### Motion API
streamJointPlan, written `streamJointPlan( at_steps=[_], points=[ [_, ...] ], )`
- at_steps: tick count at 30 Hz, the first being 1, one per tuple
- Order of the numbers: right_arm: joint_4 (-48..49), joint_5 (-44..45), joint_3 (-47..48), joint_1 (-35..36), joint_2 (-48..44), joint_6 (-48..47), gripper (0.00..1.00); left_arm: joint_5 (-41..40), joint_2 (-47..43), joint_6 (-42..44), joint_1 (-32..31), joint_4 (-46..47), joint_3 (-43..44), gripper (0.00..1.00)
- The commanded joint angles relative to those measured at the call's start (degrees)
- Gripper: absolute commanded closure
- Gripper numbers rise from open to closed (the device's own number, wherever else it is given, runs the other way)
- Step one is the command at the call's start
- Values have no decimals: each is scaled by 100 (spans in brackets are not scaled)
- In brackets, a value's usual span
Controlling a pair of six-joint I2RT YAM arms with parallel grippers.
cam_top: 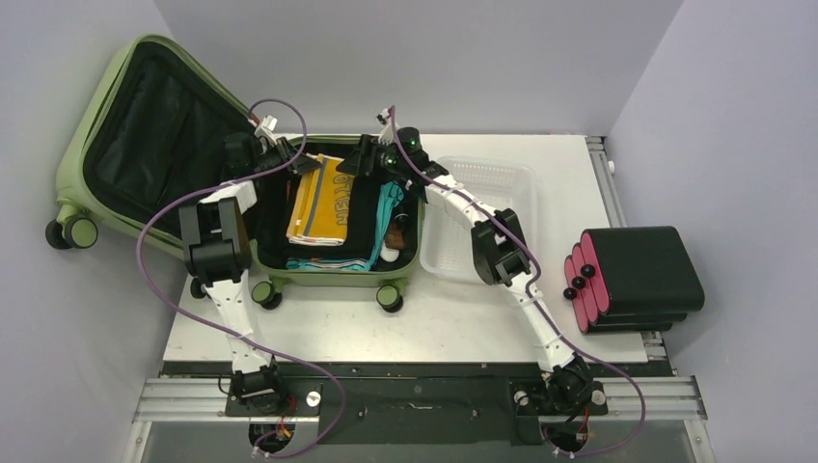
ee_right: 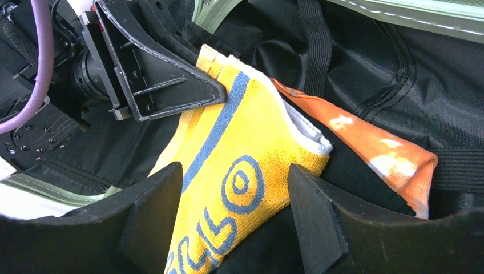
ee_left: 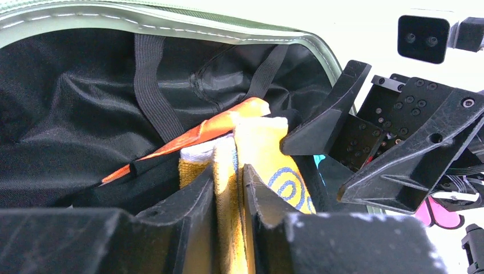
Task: Open, take out, and arrange the luggage
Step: Pick up the clothes from the luggage.
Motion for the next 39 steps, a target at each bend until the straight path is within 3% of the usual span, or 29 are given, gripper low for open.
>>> streamJointPlan(
  at_steps=[1,6,18,39],
  points=[
    [164,-27,31,-62,-93,90,37,191,51,-54,-22,351,296,87],
    [-99,-75,35,-99,-200,114,40,190,38,-59,-8,339,316,100],
    [220,-305,44,-450,-506,525,43,292,5,-211,50,498,310,100],
    [267,-199,115,-75,-162,400,40,771,-359,-1516,178,2346,-263,100]
  ],
)
